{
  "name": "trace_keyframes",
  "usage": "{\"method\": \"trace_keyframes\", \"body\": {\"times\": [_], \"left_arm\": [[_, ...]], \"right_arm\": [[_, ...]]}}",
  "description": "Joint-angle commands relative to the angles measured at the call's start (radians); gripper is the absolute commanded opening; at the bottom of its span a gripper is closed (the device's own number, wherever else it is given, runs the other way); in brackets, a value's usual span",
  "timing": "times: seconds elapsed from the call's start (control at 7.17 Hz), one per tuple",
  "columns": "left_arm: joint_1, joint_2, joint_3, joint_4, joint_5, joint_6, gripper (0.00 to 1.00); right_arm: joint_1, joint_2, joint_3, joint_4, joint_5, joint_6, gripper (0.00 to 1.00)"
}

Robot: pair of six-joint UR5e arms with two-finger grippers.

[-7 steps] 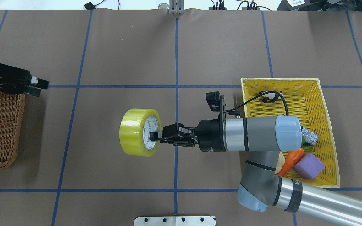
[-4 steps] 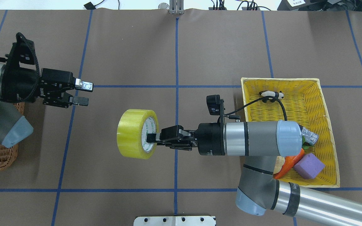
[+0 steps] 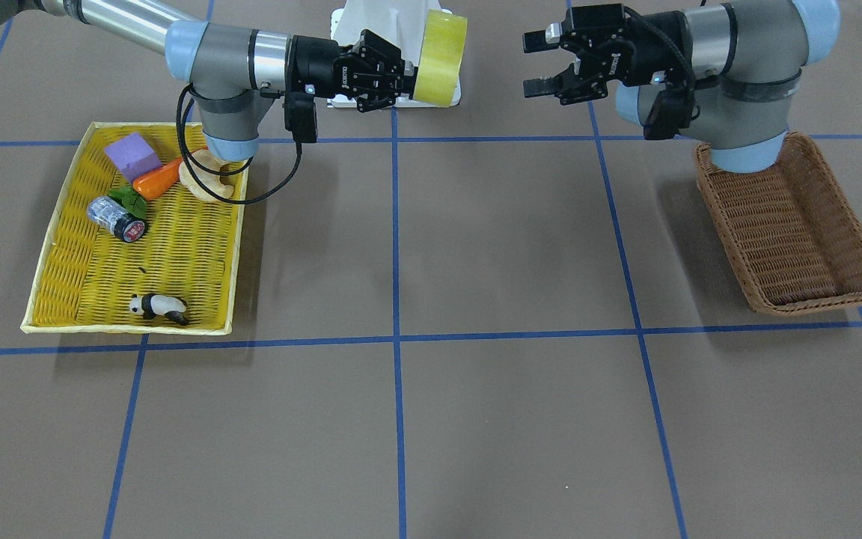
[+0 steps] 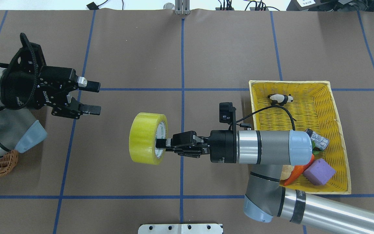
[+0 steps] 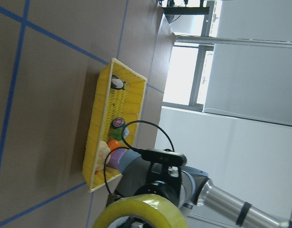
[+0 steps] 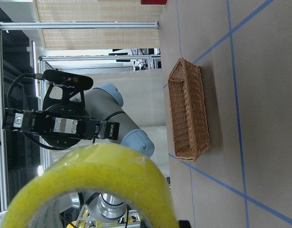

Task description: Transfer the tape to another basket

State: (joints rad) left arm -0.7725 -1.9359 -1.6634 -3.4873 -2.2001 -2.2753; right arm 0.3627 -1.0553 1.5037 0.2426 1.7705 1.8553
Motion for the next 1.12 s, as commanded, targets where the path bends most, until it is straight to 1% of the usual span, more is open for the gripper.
{"method": "trace_keyframes", "body": {"times": [0.0,0.42,0.56,0.7,0.84,0.98], "left_arm": [[0.050,-0.009,0.004,-0.044,0.050,-0.015,0.98],[0.050,-0.011,-0.004,-0.049,0.048,-0.017,0.97],[0.050,-0.011,-0.004,-0.049,0.048,-0.017,0.95],[0.050,-0.012,-0.006,-0.050,0.048,-0.017,0.85],[0.050,-0.011,-0.003,-0.064,0.048,-0.017,0.82],[0.051,-0.011,0.001,-0.071,0.048,-0.017,0.81]], "right_arm": [[-0.010,0.040,-0.020,0.020,-0.028,0.004,0.00],[-0.011,0.066,-0.051,0.018,-0.034,0.004,0.00],[-0.011,0.093,-0.083,0.018,-0.034,0.004,0.00],[-0.011,0.103,-0.091,0.018,-0.034,0.004,0.00],[-0.011,0.109,-0.092,0.017,-0.036,0.004,0.00],[-0.011,0.109,-0.092,0.017,-0.042,0.004,0.00]]}}
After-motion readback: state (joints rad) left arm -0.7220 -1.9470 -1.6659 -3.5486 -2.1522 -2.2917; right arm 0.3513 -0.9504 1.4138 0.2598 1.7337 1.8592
